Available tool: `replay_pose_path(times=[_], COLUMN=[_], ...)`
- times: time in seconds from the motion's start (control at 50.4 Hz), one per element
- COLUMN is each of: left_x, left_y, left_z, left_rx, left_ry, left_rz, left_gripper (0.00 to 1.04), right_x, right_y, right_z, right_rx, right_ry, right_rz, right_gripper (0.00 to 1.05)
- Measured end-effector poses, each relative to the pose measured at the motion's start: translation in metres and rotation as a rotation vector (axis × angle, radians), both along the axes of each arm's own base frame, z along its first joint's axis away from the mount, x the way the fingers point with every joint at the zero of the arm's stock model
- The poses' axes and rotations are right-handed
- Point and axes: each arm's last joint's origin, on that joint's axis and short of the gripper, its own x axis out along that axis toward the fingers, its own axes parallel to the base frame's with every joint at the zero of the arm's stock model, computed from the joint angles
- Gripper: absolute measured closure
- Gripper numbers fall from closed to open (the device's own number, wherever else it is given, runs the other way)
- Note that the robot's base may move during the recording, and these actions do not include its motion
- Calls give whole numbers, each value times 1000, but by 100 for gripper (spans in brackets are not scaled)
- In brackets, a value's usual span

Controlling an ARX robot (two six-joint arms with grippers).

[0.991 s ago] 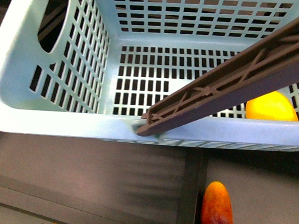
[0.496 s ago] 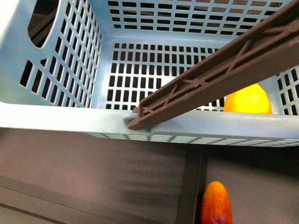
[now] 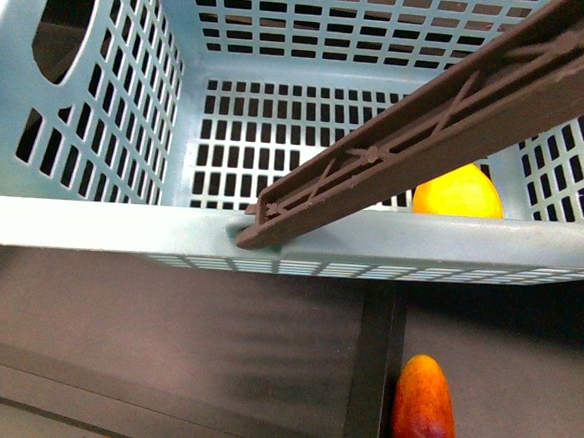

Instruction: Pick lemon and mango into basket

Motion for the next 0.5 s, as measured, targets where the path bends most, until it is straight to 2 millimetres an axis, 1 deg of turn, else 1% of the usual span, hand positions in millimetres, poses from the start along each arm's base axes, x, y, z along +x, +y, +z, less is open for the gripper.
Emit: replay_pose_path(times=[0.238,0.397,0.496], left_x=[0,0,0], left_y=[0,0,0], left_z=[0,0,0], left_rx=[-3,-1,-1], left_ry=[2,1,1], left_rz=[-6,-3,-3], left_gripper=[100,100,100], right_x=[12,20,27], right_y=[-9,-7,-5], right_z=[-17,-21,-29], right_rx=[13,14,17], right_ry=[13,10,22], right_rz=[-14,-3,7], right_gripper=[9,9,9])
